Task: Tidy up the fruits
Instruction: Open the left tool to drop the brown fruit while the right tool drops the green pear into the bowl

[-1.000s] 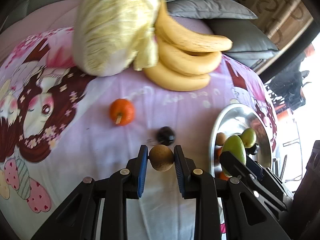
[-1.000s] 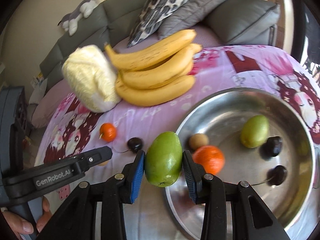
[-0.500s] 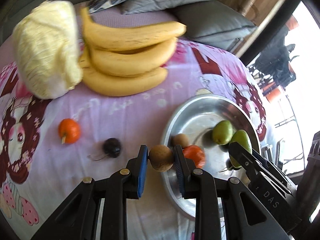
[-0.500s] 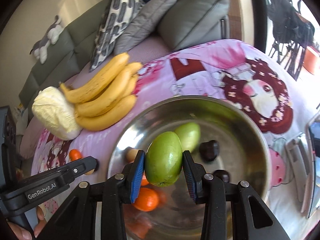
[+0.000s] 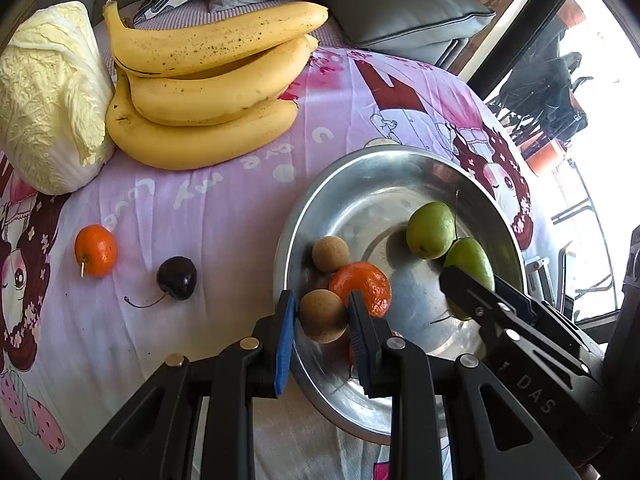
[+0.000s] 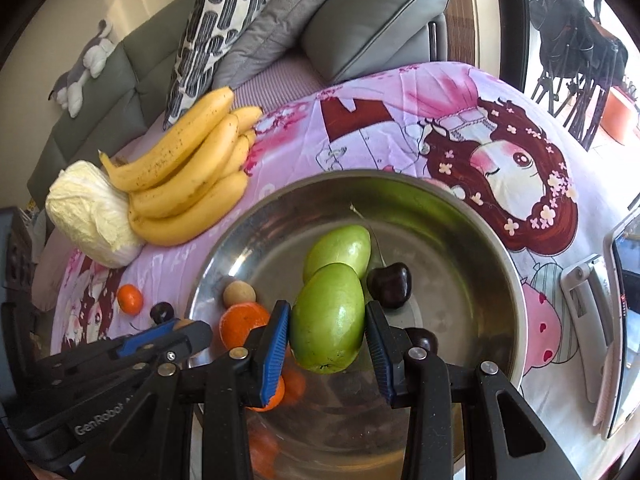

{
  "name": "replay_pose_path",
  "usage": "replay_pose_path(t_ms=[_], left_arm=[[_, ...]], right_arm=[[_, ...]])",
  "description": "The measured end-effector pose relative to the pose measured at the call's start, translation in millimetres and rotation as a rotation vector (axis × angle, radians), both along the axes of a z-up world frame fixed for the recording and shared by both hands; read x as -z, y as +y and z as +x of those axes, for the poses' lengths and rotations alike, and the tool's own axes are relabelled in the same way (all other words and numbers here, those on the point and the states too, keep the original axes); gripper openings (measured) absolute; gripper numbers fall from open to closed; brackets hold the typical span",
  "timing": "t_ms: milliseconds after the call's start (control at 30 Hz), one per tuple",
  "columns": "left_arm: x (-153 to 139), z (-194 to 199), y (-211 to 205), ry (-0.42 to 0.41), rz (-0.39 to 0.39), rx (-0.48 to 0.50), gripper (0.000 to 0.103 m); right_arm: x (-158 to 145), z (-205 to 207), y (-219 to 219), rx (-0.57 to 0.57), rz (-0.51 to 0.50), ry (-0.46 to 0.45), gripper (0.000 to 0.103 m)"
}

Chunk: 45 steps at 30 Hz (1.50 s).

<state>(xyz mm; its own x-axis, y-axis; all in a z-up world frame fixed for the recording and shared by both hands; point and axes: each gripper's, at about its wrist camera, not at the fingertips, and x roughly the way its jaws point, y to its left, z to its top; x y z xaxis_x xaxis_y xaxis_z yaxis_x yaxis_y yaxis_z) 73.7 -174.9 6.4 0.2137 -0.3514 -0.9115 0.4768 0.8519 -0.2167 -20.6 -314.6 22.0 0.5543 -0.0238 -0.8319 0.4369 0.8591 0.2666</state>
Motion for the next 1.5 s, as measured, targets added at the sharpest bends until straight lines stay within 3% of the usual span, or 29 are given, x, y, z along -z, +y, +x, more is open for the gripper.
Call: replay_pose_path(t_ms=[933, 1500], left_arm=[[10, -6, -11, 0.027, 0.026, 0.019, 0.031], [-1, -7, -7, 0.004, 0.012, 0.024, 0.038]], right_arm=[[18, 2, 3, -0.019, -0.008, 0.084, 0.041], [2, -2, 2, -0.002, -0.03, 0.046, 0.044]])
